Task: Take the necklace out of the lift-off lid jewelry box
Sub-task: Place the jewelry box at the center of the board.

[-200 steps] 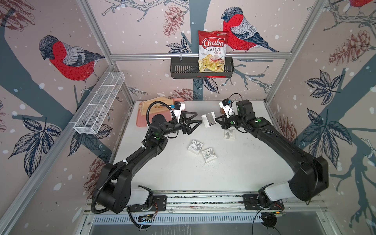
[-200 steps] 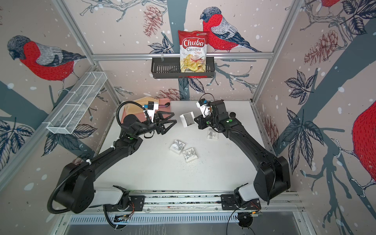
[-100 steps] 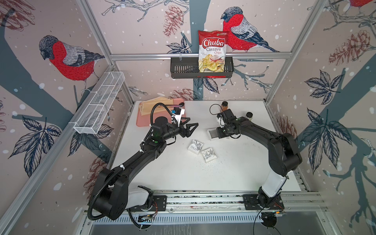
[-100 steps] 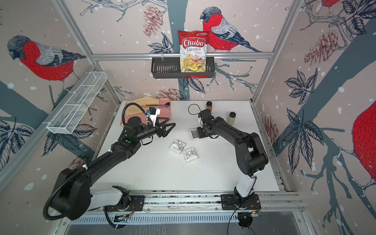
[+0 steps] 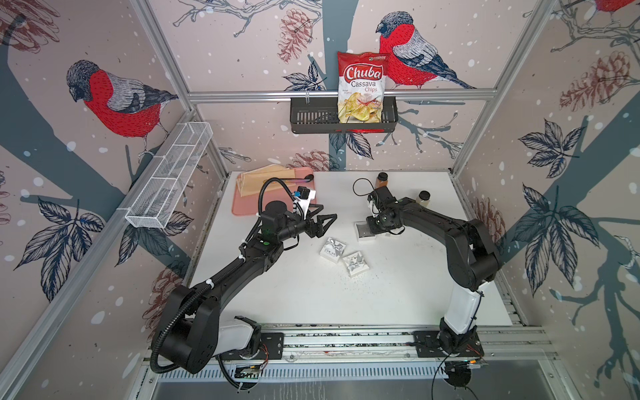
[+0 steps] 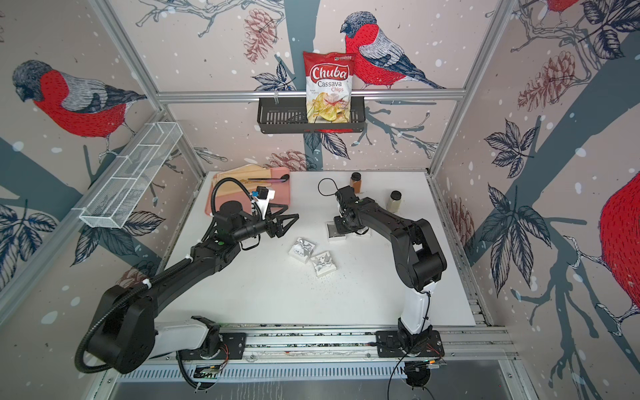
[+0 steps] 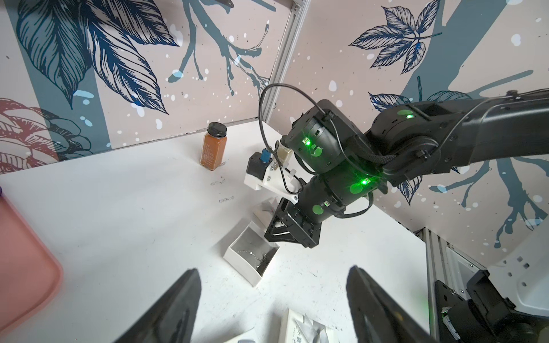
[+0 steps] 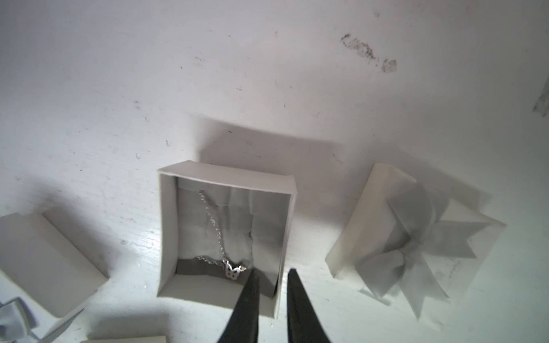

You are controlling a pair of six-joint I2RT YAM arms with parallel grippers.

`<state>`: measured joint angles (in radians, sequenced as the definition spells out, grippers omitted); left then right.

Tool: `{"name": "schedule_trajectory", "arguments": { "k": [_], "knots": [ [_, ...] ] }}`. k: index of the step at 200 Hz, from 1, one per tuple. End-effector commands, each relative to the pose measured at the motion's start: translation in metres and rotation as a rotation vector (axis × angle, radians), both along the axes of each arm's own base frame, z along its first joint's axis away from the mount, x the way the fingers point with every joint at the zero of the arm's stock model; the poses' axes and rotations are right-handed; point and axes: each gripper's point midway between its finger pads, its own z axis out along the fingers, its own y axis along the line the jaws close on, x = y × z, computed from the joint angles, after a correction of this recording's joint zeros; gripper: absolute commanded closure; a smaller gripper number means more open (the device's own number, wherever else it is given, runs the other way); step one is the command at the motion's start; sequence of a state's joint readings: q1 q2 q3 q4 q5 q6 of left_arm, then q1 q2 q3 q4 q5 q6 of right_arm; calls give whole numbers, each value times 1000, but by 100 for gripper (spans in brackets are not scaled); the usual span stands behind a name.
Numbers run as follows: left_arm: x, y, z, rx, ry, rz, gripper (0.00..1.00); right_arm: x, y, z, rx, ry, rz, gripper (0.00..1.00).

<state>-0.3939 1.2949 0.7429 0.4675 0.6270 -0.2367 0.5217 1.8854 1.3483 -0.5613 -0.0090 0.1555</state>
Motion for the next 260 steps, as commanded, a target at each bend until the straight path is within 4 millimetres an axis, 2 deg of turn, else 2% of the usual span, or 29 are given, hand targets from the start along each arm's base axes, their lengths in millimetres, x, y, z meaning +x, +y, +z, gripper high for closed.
{"name": "schedule_trajectory", "arguments": {
  "k": [1,39,93,116,204,260],
  "knots": [
    [-2,-3,3,-4,-33,-28,19,0,0,9,-14,-13,-1,65],
    [-2,-5,1,-9,-28,-40,21,-1,19,16,8,-28,59,64],
    [-5,-4,2,-3,-34,-42,21,4,31,-3,13,4,80,66],
    [-8,-4,2,-3,-41,-59,21,4,31,-10,7,11,79,63],
    [-12,-11,0,-13,-39,-115,22,7,24,-33,1,41,61,63],
    [-12,-12,-3,-12,-26,-116,23,6,20,-48,-3,68,60,68]
  ]
}}
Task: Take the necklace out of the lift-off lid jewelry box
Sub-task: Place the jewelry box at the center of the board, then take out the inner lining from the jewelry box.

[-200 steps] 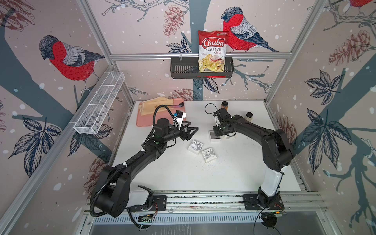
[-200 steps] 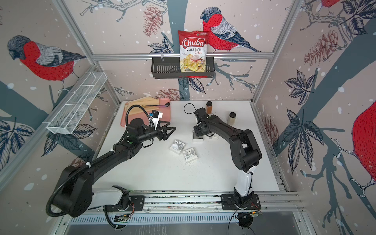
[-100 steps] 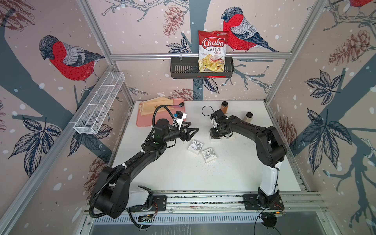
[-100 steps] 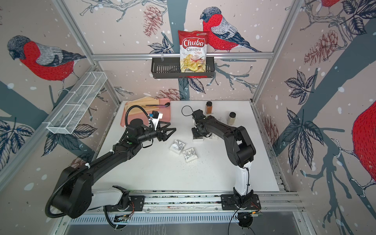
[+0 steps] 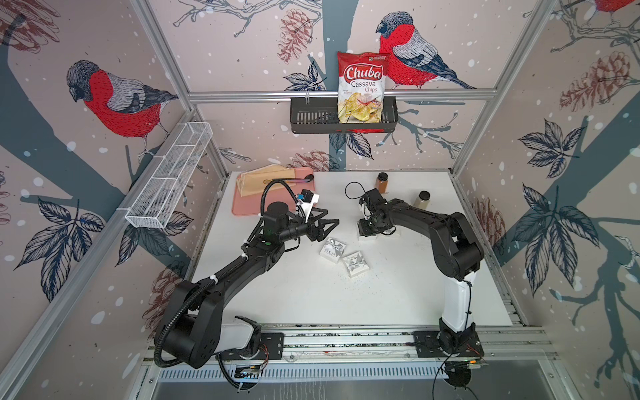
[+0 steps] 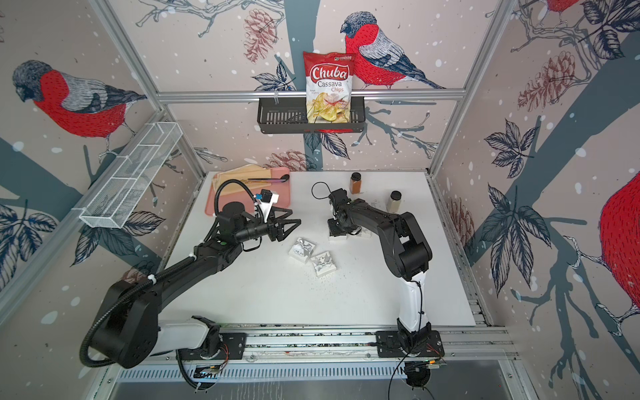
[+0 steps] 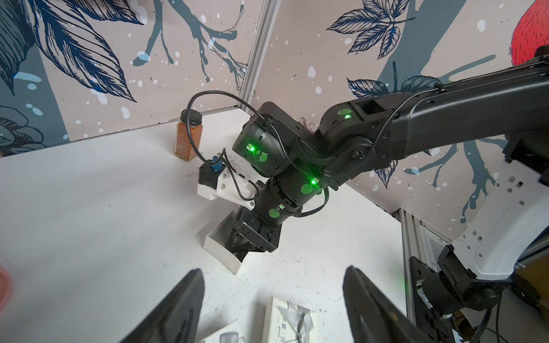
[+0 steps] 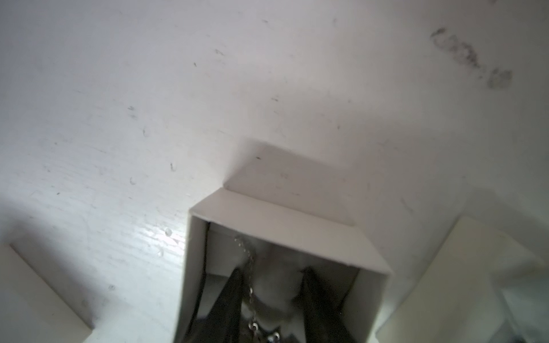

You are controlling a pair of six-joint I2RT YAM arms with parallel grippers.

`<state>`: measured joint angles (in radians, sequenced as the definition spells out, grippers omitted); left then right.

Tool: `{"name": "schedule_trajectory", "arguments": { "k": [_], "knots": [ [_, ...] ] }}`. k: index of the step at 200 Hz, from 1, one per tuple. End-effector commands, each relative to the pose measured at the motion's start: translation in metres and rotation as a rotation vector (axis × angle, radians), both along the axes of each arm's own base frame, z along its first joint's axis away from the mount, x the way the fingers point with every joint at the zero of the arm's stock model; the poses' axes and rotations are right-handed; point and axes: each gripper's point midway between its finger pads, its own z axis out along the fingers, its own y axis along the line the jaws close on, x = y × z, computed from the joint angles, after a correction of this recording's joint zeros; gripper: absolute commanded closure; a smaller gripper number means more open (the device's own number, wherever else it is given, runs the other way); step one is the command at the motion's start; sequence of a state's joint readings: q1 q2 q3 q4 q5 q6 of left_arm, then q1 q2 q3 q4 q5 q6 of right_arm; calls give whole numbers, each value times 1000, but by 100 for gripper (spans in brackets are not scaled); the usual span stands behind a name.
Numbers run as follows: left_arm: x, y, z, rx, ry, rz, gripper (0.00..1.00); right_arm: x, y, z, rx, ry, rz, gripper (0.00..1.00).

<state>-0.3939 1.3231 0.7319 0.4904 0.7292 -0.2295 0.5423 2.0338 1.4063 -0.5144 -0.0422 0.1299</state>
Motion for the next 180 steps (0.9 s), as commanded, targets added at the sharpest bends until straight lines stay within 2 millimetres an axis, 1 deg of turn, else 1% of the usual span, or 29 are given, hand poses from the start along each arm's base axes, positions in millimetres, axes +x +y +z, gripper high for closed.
{"name": "schedule_trajectory", "arguments": {
  "k": [1,32,54,77,120,165,180],
  "knots": [
    [0,-2,6,-7,-42,-15,23,-3,-2,-9,0,22,5,68],
    [1,-2,-1,10,-31,-13,23,-4,0,-13,31,40,9,79],
    [2,-3,-6,15,-26,-15,24,-5,5,-4,89,36,20,86],
    [5,-5,-12,18,-16,-17,24,-4,11,12,145,10,41,88],
    [11,-17,-35,55,27,-33,27,-8,24,44,251,-38,88,90],
    [16,-24,-46,50,59,-39,29,-12,30,61,325,-48,118,90],
    [17,-24,-48,51,68,-36,29,-14,34,72,366,-67,136,90]
  ]
}}
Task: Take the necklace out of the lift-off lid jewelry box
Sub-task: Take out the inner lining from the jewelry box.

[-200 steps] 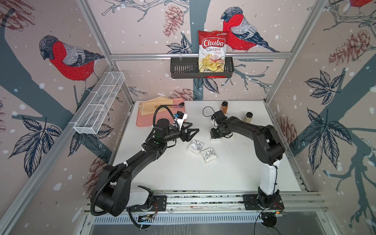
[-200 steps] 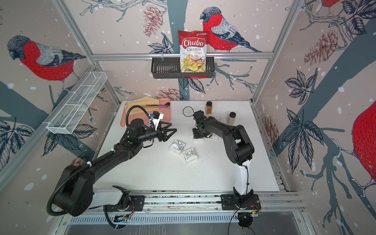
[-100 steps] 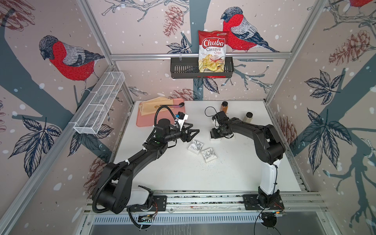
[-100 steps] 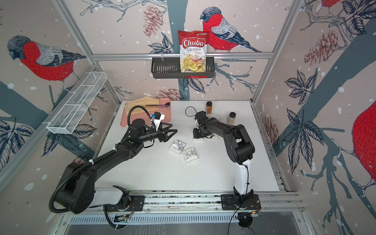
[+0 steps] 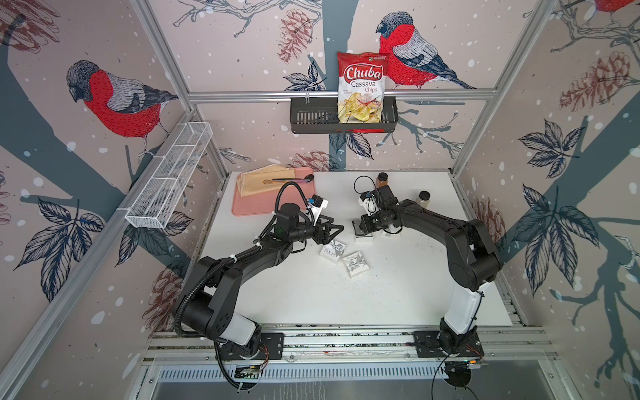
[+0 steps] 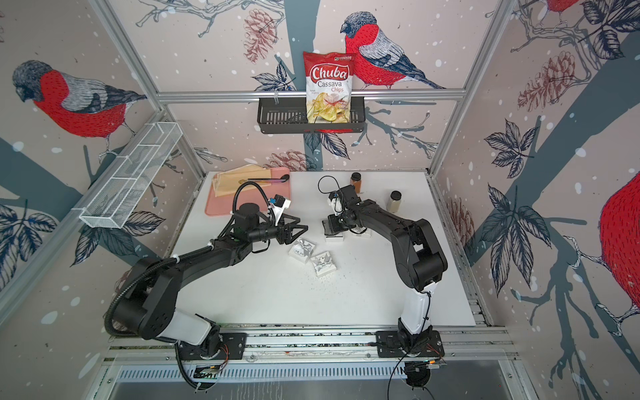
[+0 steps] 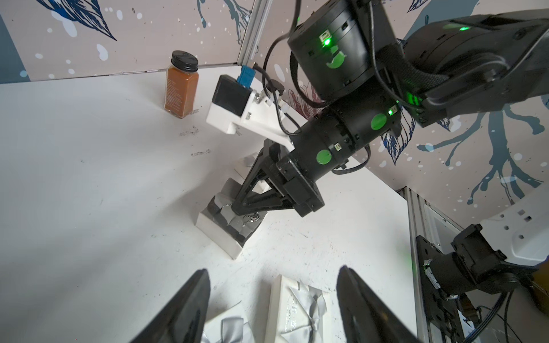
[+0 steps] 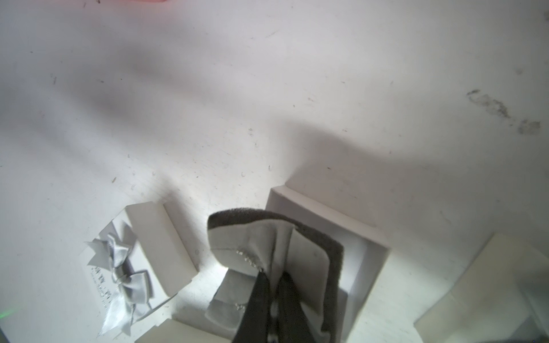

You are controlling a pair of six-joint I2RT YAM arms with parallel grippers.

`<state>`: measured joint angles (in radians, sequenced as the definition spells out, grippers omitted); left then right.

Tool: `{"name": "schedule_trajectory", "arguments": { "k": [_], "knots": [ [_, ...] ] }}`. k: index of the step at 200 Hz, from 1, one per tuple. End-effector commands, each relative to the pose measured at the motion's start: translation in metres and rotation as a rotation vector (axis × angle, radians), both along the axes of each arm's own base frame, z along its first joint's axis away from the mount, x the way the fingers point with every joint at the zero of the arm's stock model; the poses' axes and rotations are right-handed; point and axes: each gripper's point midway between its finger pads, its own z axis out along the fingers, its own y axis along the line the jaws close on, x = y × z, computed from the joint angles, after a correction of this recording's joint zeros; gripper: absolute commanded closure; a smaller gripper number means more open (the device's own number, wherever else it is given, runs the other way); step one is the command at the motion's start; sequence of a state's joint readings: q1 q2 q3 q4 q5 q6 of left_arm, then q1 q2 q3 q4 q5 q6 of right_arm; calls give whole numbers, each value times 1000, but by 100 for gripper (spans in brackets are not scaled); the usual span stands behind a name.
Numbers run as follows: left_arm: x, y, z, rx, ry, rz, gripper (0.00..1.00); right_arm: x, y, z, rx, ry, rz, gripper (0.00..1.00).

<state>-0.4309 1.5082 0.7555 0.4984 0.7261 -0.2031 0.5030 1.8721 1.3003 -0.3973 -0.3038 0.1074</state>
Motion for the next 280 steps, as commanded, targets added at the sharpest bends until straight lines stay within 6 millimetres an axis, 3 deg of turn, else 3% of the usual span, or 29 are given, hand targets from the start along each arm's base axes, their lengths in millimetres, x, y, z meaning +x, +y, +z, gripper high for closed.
{"name": "schedule_trajectory", "arguments": {
  "k": [1,42,91,114,192,212,230,280],
  "knots": [
    [5,-3,11,-22,-47,3,29,-2,11,20,84,-34,43,90],
    [5,-4,17,-38,-38,6,29,-4,21,69,215,-150,74,90],
    [-1,-15,45,-89,-74,-35,32,-11,39,154,475,-306,107,88],
    [-7,-21,61,-118,-109,-63,34,-13,43,181,557,-342,104,88],
    [-7,-27,84,-170,-139,-73,49,-23,50,205,681,-351,96,87],
    [1,-27,84,-166,-121,-40,60,-27,51,209,707,-353,100,87],
    [7,-28,84,-164,-104,-19,67,-29,52,210,722,-351,101,87],
    [9,-26,87,-172,-98,0,76,-30,52,206,726,-347,100,87]
  ]
}}
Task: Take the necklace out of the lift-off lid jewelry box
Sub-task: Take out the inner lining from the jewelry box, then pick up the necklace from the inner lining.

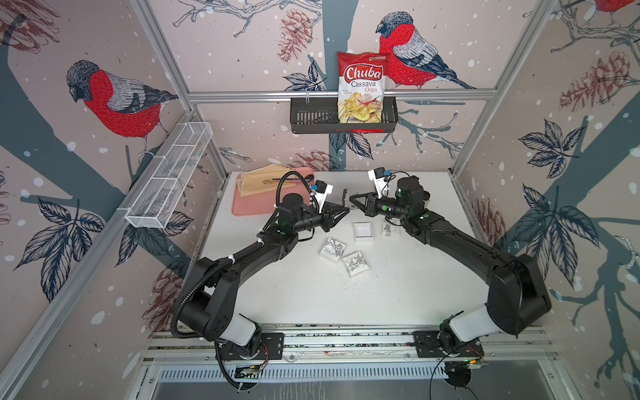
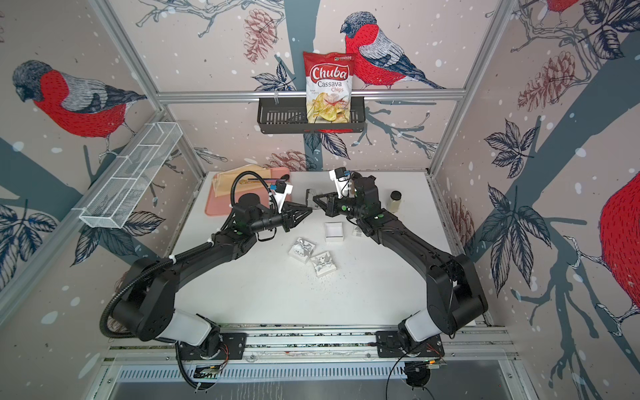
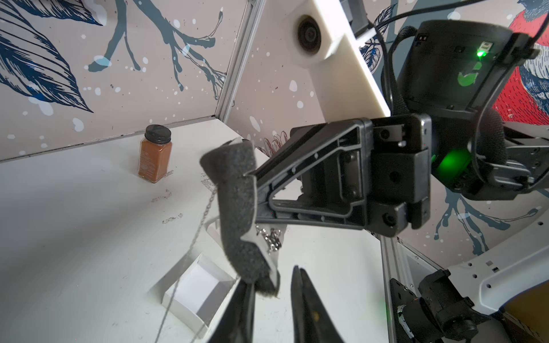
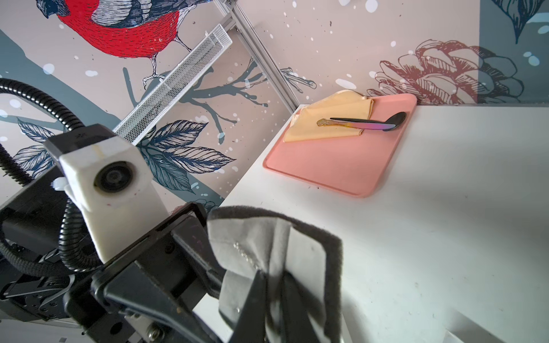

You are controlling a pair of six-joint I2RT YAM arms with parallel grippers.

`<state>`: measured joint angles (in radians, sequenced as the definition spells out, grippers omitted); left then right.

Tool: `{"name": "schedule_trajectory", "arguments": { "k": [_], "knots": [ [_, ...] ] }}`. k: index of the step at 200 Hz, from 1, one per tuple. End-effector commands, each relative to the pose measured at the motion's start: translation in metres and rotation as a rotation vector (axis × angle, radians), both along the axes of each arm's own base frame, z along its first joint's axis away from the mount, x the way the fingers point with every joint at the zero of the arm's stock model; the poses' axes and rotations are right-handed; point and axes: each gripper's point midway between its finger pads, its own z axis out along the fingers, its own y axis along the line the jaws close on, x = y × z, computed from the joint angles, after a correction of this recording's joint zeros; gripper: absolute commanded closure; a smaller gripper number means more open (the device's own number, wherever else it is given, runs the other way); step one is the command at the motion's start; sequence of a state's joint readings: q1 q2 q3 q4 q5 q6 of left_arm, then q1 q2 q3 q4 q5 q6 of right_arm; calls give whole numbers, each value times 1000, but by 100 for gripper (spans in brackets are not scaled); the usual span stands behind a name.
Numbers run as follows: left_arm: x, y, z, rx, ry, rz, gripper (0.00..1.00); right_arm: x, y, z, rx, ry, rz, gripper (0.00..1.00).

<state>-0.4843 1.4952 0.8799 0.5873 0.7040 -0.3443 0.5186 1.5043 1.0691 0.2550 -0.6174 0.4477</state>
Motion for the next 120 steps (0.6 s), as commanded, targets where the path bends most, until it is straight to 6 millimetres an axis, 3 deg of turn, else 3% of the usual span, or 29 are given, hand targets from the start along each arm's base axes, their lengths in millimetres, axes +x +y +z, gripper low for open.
{"name": "schedule_trajectory", "arguments": {
  "k": [1,63,120],
  "knots": [
    [1,0,12,-25,-22,8,76,-4,3,11,35,-25,24,87],
    [5,1,8,-12,-10,27,90,-5,3,8,27,-22,32,83],
    [5,5,-2,132,-34,28,100,-13,-2,-7,-90,-35,85,65]
  ]
}}
